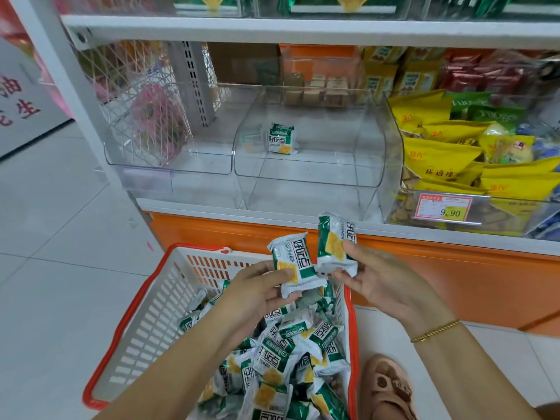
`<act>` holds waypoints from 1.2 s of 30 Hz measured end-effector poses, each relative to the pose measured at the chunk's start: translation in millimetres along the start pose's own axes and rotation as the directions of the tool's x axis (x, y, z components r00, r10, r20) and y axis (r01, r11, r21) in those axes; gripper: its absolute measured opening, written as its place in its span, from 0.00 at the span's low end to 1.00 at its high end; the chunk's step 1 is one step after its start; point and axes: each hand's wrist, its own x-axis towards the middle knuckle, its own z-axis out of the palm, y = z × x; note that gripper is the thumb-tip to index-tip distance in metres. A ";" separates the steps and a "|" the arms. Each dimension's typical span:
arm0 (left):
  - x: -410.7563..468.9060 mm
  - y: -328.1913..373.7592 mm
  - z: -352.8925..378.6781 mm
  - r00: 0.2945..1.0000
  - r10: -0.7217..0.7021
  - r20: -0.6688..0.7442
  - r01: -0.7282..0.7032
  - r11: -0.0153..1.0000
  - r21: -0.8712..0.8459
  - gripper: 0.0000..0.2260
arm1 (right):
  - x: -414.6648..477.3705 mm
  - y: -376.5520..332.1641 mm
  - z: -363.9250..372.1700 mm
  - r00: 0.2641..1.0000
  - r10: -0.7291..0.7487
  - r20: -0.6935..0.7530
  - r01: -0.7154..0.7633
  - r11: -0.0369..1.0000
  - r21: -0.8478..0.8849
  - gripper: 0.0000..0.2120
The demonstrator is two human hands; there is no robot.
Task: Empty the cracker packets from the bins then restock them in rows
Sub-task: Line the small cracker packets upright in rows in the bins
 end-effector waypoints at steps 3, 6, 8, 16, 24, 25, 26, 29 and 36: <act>-1.8 5.3 4.5 1.000 0.011 0.017 -0.011 1.000 0.017 0.11 | -0.6 -2.1 7.9 0.999 -0.043 0.033 0.048 0.988 -0.145 0.26; -1.7 12.7 10.3 0.999 0.042 0.032 -0.043 0.999 0.028 0.04 | 1.0 -1.4 27.9 0.993 -0.113 0.030 0.117 0.958 -0.263 0.22; 0.2 21.6 14.1 0.998 0.064 0.023 -0.064 0.998 -0.007 0.04 | 4.4 -5.3 40.9 0.985 -0.172 -0.009 0.163 0.950 -0.268 0.19; 8.4 79.3 18.2 0.973 0.226 0.042 -0.223 0.972 -0.069 0.16 | 23.6 -56.0 89.5 0.949 -0.313 -0.044 0.254 0.839 -0.482 0.26; 23.4 131.2 -16.2 0.765 0.641 -0.067 -0.410 0.565 0.716 0.11 | 85.4 -139.7 95.6 0.951 -0.308 -0.040 0.278 0.900 -0.335 0.11; 26.8 133.8 -23.1 0.700 0.711 -0.062 -0.357 0.423 0.833 0.13 | 105.1 -150.6 90.7 0.932 -0.348 -0.105 0.276 0.866 -0.417 0.09; 30.9 135.6 -28.8 0.663 0.747 -0.047 -0.310 0.331 0.891 0.15 | 125.9 -158.5 86.0 0.913 -0.381 -0.145 0.249 0.802 -0.543 0.09; 47.1 138.5 -40.9 0.681 0.731 0.039 -0.285 0.216 0.934 0.15 | 186.1 -163.7 80.2 0.901 -0.417 -0.119 0.094 0.456 -0.885 0.12; 65.4 147.2 -53.9 0.684 0.723 0.098 -0.353 0.210 0.912 0.11 | 263.8 -142.4 100.4 0.913 -0.366 0.181 0.148 -0.116 -0.982 0.34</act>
